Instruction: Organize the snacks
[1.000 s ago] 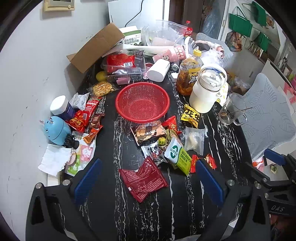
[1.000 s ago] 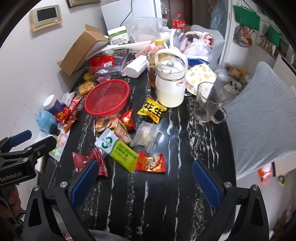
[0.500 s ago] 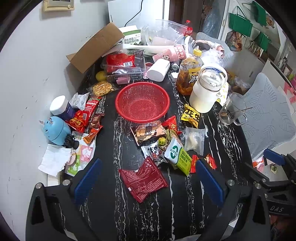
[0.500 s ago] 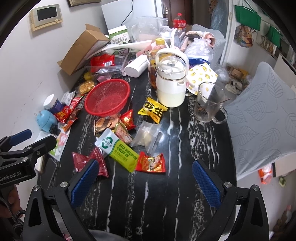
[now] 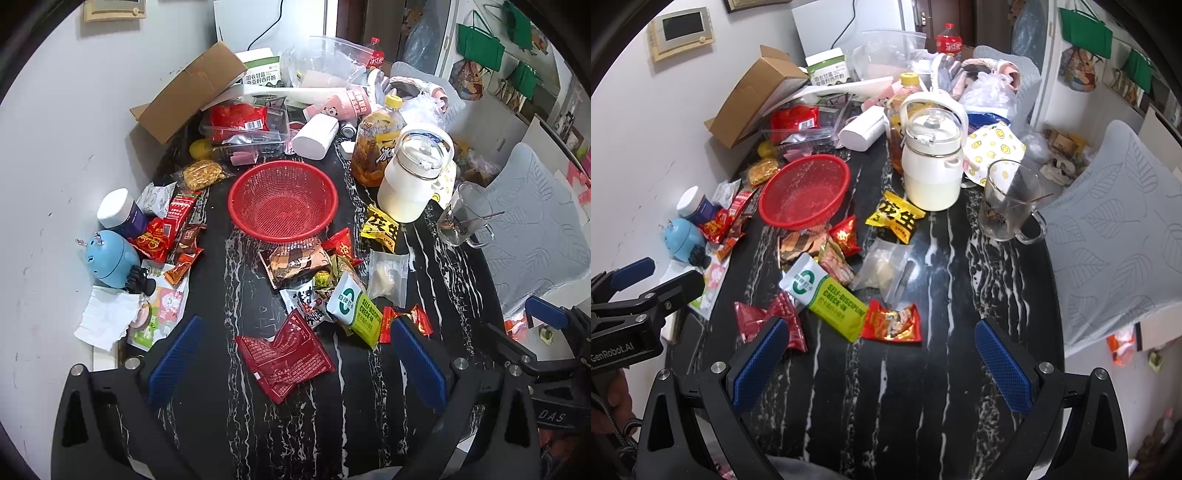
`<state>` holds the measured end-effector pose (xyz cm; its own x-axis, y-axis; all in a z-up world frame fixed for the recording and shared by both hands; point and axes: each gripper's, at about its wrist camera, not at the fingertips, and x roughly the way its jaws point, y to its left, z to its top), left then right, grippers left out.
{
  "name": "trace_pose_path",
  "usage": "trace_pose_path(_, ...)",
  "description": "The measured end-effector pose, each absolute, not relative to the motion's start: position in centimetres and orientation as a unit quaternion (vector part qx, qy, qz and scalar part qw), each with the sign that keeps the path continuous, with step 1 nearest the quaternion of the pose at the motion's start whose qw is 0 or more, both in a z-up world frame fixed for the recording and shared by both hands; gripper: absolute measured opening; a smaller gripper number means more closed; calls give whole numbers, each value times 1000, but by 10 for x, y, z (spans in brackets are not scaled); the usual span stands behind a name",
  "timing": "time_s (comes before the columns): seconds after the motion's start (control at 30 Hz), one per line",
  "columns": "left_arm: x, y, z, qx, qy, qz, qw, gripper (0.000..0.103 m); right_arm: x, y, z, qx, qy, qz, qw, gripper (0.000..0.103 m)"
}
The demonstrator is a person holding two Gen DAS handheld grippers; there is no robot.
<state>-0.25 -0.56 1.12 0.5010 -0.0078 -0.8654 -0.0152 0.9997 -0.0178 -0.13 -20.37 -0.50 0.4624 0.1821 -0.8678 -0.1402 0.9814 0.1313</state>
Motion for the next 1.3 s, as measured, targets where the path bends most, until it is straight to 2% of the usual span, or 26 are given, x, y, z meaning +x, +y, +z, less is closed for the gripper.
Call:
trace_pose_path(0.77,14,1,-34,-38,553,4,833,103,23,-210,-61,53,591,101,799,102)
trace_pose_path(0.9,19,3,-44,-40,562,13,826,103,30,-212,-79,76,615,110,777,94)
trace_pose_path(1.07,25,6,-56,-38,574,18,818,103,37,-212,-104,102,644,122,749,91)
trace_pose_path(1.2,32,6,-65,-34,584,25,811,103,45,-211,-123,129,664,137,724,78)
trace_pose_path(1.3,37,7,-69,-30,589,29,807,103,53,-213,-140,161,678,140,703,78)
